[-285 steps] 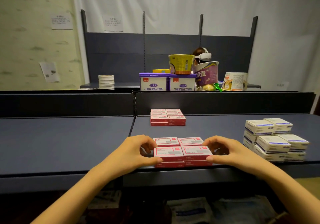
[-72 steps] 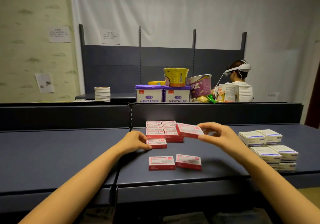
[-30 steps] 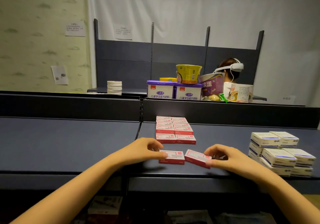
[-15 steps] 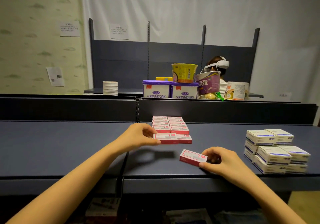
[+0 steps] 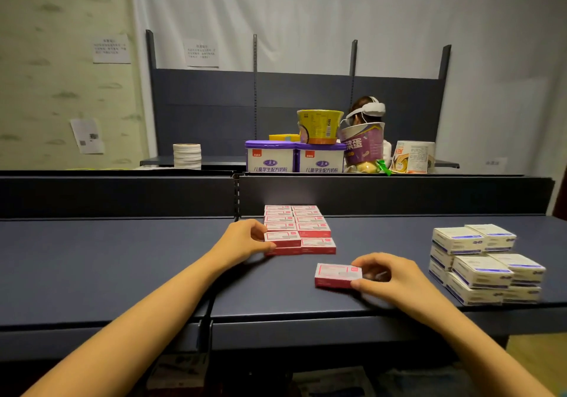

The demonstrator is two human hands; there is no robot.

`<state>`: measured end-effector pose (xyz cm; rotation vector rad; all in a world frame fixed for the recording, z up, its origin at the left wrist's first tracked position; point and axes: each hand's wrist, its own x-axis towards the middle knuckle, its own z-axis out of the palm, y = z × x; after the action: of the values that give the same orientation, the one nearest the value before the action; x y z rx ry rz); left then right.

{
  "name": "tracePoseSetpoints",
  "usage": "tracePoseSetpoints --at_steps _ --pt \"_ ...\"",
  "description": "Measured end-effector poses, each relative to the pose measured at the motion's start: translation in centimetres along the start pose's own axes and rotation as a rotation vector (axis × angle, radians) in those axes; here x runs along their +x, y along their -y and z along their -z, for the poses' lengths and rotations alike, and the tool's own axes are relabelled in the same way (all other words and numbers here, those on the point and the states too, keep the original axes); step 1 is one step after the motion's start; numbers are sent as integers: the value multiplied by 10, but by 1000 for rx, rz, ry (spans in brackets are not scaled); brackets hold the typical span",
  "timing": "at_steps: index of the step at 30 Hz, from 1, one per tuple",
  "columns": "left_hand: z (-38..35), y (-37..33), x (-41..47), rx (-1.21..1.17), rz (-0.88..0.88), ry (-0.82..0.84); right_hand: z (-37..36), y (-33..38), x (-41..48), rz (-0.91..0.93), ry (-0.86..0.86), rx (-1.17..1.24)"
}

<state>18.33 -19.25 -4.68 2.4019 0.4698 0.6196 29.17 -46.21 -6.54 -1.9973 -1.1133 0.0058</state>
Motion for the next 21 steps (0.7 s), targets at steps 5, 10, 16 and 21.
tracePoseSetpoints --at_steps 5,10,16,21 --pt "-2 3 1 -6 1 -11 8 0 48 27 -66 70" --pt "-2 3 0 -6 2 -24 5 -2 91 -25 70 55" --pt "-4 4 -1 0 -5 -43 -13 -16 98 15 134 -52" --pt "-4 4 -2 13 -17 -56 -17 -16 94 67 113 -79"
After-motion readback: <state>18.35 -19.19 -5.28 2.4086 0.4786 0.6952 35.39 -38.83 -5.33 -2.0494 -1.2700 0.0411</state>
